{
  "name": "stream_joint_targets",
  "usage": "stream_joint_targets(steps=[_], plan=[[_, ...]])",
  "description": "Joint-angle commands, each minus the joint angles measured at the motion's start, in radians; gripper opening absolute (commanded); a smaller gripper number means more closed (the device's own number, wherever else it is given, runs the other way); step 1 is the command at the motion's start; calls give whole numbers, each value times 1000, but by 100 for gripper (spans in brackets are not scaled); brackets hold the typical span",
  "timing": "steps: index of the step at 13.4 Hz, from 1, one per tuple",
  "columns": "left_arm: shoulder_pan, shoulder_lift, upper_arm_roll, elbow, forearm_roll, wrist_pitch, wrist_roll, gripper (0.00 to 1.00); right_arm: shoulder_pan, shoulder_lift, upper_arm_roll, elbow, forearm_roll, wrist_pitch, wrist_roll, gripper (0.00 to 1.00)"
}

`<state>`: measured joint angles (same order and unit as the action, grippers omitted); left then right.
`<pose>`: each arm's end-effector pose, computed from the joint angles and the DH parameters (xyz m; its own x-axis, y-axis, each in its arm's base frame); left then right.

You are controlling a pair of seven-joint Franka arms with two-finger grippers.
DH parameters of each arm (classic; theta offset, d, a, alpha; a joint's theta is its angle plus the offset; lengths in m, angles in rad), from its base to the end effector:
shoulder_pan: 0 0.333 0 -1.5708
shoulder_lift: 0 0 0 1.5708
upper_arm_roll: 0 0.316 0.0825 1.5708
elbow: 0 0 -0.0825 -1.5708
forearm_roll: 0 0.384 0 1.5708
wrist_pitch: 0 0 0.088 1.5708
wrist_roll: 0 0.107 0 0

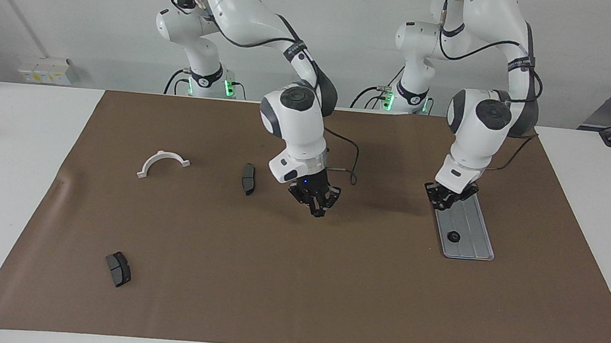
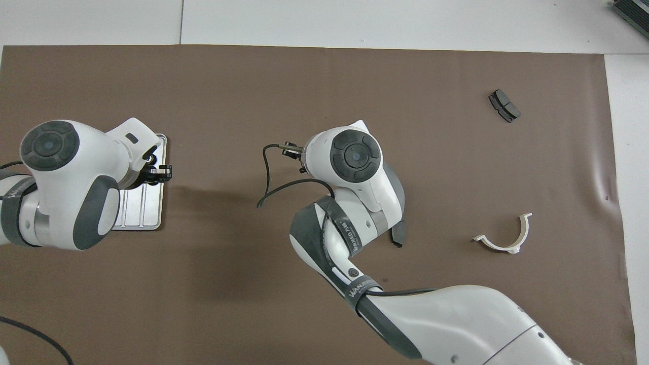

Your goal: Pick bearing gear from pile to tray

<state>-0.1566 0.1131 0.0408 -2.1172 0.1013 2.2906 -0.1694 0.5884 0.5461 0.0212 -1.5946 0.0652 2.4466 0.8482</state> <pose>0.5625 -0.0634 0.3662 0.9974 -0.0139 0.0708 -0.0087 -0.9972 -0.0736 0.5905 0.4095 0.3470 0.9425 -0.2995 0.1485 -0.2531 -0.9296 -0.2681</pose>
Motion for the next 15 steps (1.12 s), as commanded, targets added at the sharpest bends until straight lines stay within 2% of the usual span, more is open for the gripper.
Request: stream_joint_targets(steps=[1, 2, 3, 4, 6, 7, 8, 9, 11, 15], plan=[[81, -59, -13, -159, 1, 165, 85, 4, 4, 37, -1, 12, -7, 26, 17, 25], [95, -58, -12, -193, 1, 206, 111, 5, 4, 35, -4, 1, -10, 31, 17, 47], [104, -56, -12, -210, 1, 225, 119, 9, 4, 35, -6, 1, -33, 28, 17, 86], [114, -56, -12, -220, 1, 228, 120, 17, 4, 34, -6, 2, -65, 23, 19, 100], [115, -52, -12, -236, 1, 234, 122, 40, -5, 29, -12, 5, -108, 17, 17, 100], [117, -50, -12, -234, 1, 231, 122, 62, -13, 23, -17, 7, -110, 17, 17, 100], [117, -49, -12, -227, 3, 228, 122, 91, -27, 2, -33, 5, -117, 11, 9, 100], [115, -49, -12, -221, 3, 225, 122, 100, -47, -27, -47, 4, -131, -4, -1, 100], [103, -65, -13, -186, 3, 202, 114, 100, -117, -81, -50, 4, -153, -67, -99, 100], [19, -58, -21, -28, 3, 14, 75, 100, -267, -173, -47, 4, -153, -182, -337, 100]])
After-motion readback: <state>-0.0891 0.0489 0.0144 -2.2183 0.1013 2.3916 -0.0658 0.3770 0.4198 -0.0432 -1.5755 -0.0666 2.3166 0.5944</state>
